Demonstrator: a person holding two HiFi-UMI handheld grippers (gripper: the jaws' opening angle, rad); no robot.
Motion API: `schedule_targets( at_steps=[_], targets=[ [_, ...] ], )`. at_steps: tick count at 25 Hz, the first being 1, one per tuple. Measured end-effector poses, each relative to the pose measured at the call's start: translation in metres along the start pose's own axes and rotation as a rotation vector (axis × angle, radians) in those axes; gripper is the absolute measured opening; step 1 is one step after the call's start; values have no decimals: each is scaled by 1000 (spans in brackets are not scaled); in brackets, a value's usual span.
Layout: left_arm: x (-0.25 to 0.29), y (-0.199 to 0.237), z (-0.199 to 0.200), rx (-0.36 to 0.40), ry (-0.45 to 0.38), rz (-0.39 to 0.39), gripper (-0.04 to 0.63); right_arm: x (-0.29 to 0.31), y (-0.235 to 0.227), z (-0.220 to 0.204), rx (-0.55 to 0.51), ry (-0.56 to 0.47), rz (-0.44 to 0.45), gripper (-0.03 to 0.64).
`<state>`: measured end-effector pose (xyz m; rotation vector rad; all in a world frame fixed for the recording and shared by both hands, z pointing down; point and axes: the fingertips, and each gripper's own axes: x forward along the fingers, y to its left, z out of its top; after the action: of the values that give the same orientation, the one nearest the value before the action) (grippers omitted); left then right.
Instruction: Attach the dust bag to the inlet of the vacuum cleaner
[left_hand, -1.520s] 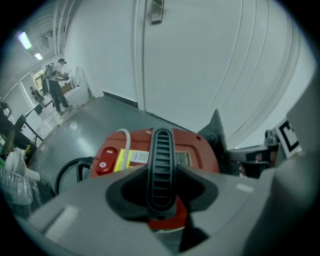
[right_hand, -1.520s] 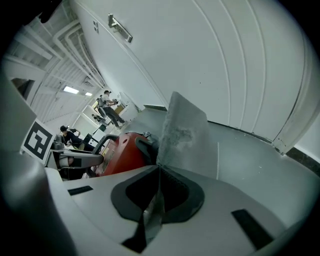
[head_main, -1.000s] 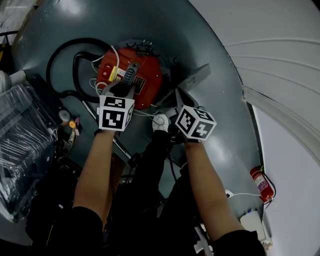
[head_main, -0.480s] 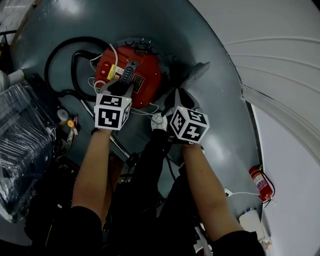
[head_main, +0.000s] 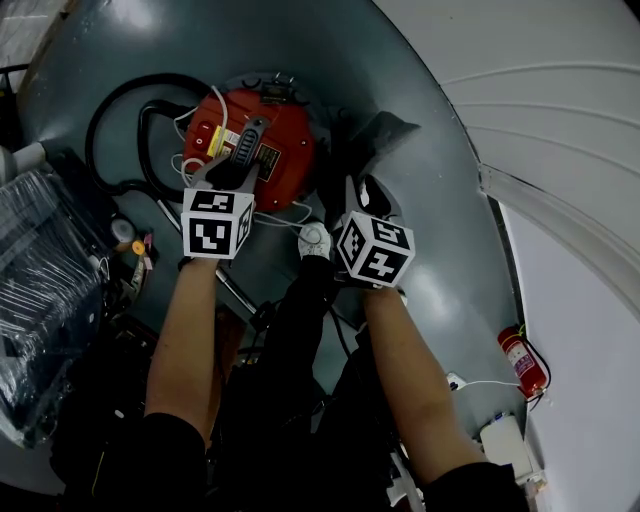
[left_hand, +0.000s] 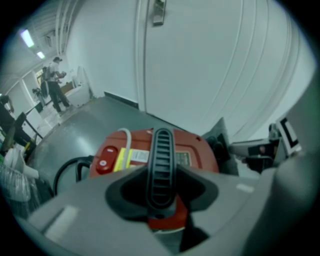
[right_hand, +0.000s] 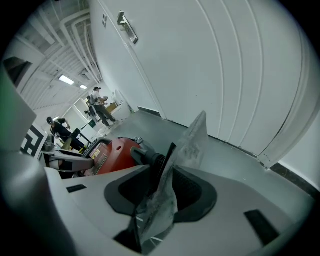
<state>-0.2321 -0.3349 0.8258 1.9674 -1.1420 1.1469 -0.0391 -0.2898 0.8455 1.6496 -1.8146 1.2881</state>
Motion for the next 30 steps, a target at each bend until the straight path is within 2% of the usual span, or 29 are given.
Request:
schedule_targets(
  at_steps=[4, 7, 8, 9, 10, 11, 16, 24, 30],
  targets=[
    [-13, 1, 1, 1, -26, 26, 167, -5, -6, 5, -4, -14, -26, 120],
    [-31, 4, 7, -14, -75, 57, 165, -12, -12, 9, 6, -31, -43, 123],
    [-38, 6, 9, -26, -94, 74, 147, -16, -14, 11, 7, -41, -50, 123],
    [-46, 7, 11, -41, -112, 89, 38, -20, -15, 13, 5, -53, -56, 99],
    [-53, 7, 13, -59, -129, 96, 0, -26, -16, 15, -2, -67, -60, 23],
    [-58, 5, 16, -78, -143, 89, 0, -32, -15, 18, -15, -80, -57, -2],
    [-79, -19, 35, -140, -212, 26, -2, -60, 2, 38, -112, -133, -9, -3],
    [-133, -90, 81, -126, -346, -39, -2, -143, 32, 88, -247, -244, 40, -3],
    [-229, -155, 115, -115, -462, -44, -3, -249, 42, 119, -251, -303, 47, -3]
  ],
)
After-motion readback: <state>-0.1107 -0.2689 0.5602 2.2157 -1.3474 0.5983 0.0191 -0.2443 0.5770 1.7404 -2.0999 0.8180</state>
